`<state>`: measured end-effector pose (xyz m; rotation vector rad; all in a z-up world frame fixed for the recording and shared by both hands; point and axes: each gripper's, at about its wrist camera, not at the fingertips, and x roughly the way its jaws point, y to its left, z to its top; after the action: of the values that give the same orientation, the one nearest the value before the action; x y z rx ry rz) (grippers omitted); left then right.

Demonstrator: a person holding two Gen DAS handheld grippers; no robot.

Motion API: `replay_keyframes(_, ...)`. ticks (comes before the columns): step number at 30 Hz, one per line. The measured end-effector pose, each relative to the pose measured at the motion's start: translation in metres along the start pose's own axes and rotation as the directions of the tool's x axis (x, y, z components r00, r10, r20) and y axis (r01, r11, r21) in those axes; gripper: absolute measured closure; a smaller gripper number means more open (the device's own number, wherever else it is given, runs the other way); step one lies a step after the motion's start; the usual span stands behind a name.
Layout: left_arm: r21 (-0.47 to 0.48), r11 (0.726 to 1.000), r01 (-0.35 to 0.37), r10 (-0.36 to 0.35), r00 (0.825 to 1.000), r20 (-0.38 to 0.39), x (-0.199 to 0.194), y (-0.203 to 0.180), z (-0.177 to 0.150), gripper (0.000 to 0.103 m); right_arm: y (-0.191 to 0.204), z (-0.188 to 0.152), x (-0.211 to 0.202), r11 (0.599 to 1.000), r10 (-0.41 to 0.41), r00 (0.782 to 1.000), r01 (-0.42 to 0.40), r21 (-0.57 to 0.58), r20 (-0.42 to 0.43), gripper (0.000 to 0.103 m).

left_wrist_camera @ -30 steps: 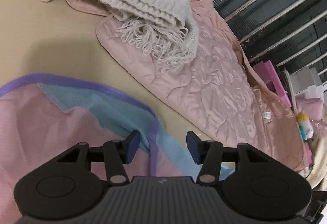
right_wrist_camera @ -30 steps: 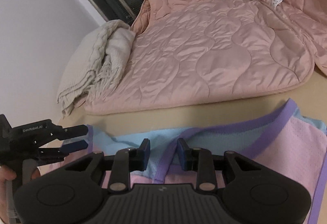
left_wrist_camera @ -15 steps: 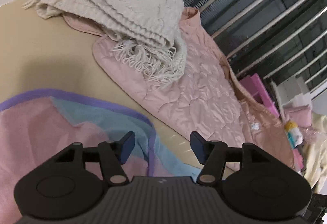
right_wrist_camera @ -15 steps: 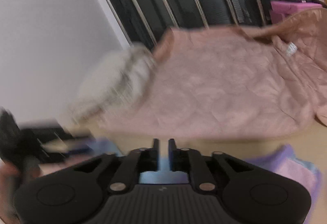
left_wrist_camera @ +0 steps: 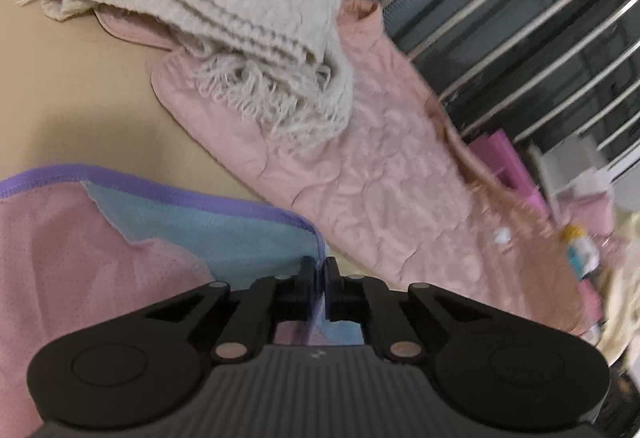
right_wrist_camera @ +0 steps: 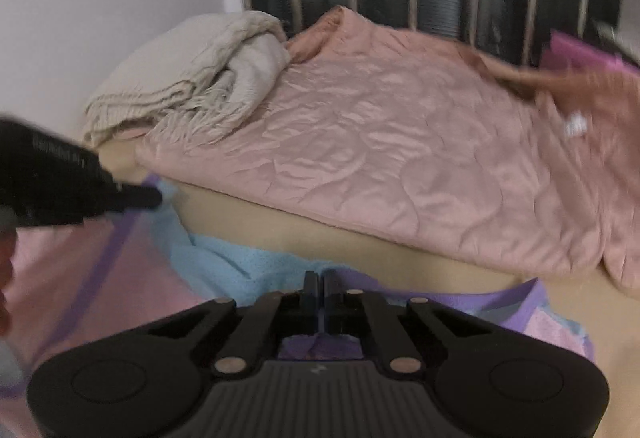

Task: Fold clothes

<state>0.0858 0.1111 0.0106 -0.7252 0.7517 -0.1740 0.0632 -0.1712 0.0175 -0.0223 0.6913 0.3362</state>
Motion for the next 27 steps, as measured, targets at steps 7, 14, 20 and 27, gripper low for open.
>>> replay_keyframes(7,-0.088,0.996,0.023,-0.020,0.999,0.037,-0.009,0.024,0.002,0.092,-0.024,0.007,-0.019,0.989,-0.006,0.989,-0.016,0.144,0.149,0.101)
replay_keyframes(14,0.027,1.000,0.014,-0.014,1.000,-0.009,-0.024,0.012,-0.012,0.055,-0.042,-0.008,-0.027,0.975,0.055,0.994,-0.074,0.211,0.091,0.075)
replay_keyframes(20,0.215,0.976,-0.021,0.045,0.993,-0.107,-0.014,-0.013,-0.043,0.091,-0.027,-0.026,-0.027,0.974,0.170,0.985,-0.170,0.151,0.015,0.086)
replay_keyframes(27,0.211,0.975,-0.071,0.089,0.993,-0.077,-0.037,-0.005,-0.049,0.090,-0.018,-0.011,-0.032,0.989,0.086,0.990,-0.099,0.113,0.115,0.097)
